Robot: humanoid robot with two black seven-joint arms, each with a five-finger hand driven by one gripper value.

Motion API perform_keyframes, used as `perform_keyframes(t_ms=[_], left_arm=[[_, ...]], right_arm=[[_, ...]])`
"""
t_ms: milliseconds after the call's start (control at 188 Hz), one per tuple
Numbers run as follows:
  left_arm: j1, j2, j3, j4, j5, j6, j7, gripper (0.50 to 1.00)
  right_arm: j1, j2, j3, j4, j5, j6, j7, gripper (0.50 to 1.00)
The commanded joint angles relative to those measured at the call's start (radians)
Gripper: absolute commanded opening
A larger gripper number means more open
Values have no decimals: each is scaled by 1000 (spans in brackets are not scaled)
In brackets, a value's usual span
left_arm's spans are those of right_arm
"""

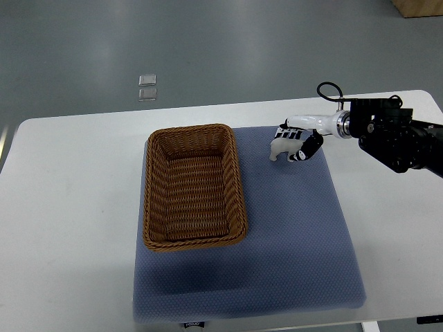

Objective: Place white bear in brown basket with right hand
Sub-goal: 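Close the right hand fingers around the white bear and lift, then carry the bear with the right hand over the wicker basket and lower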

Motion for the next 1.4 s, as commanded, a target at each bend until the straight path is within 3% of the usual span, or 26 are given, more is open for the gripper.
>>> perform_keyframes(t_ms=[0,368,427,709,971,1392], left_arm=[[0,0,0,0,0,0,0,1000],[0,0,0,0,0,0,0,1000],[0,0,0,0,0,0,0,1000],[0,0,0,0,0,0,0,1000],[-1,0,0,0,0,0,0,1000],[-1,0,0,0,0,0,0,1000]], right_arm=[[1,1,0,0,0,1,2,641],[1,1,0,3,1,7,7,539],[3,-1,0,5,1,8,16,500],[12,-7,6,6,3,5,52,500],[110,-13,11,23,17,13,94,500],[234,7,12,213,12,10,104,500]])
